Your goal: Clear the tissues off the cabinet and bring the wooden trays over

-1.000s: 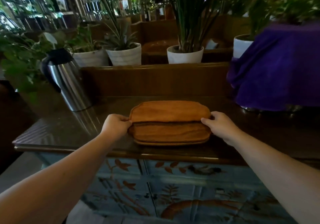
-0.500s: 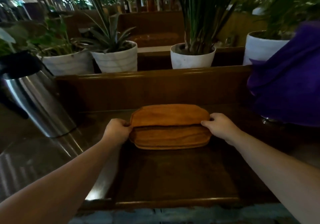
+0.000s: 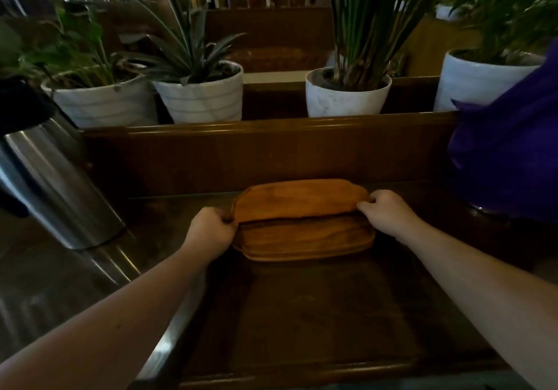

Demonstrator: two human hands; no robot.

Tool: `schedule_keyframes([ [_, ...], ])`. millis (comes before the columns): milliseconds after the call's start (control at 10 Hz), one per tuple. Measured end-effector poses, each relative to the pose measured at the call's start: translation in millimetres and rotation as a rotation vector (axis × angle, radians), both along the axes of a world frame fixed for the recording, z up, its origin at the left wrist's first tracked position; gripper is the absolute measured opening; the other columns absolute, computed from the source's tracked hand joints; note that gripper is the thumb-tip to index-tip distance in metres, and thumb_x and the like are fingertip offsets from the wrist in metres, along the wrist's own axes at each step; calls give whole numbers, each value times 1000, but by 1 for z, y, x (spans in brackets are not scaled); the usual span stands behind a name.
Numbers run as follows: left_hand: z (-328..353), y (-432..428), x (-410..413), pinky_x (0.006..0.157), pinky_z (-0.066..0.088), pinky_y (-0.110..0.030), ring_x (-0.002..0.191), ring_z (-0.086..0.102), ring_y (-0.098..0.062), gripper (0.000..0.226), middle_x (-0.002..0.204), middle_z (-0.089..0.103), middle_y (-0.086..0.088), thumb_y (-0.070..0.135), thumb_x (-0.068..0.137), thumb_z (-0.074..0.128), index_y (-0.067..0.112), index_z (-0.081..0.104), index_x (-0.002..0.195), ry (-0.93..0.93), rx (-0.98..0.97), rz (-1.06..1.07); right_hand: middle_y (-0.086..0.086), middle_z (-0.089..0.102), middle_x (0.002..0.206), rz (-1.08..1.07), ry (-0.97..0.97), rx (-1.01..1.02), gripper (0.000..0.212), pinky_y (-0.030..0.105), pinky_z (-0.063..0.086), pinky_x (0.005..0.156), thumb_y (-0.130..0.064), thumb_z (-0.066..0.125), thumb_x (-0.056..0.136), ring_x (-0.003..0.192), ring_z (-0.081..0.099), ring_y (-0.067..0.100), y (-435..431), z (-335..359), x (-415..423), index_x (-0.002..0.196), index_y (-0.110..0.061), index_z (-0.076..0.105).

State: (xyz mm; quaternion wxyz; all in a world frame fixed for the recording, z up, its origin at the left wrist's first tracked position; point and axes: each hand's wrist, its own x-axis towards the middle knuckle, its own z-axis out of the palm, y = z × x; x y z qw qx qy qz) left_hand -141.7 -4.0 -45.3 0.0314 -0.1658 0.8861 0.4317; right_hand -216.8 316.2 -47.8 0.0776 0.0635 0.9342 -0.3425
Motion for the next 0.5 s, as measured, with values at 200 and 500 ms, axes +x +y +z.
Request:
schedule_keyframes([
  [200, 5, 4, 4, 58, 51, -27, 77, 66, -16, 16, 85, 68, -3, 14, 90, 58, 25, 62, 78, 36, -6, -2, 7, 52, 70, 57, 47, 53, 30, 31, 39, 50, -36, 54, 92, 57, 54, 23, 4, -4, -1, 75, -11, 61],
  [500, 29, 20, 16, 82, 52, -34, 103, 57, -19, 26, 118, 55, -6, 31, 92, 51, 25, 56, 117, 25, -464, -201, 11, 31, 152, 344, 194, 462, 80, 48, 45, 99, -58, 48, 88, 129, 42, 34, 7, 26, 19, 151, -31, 7],
])
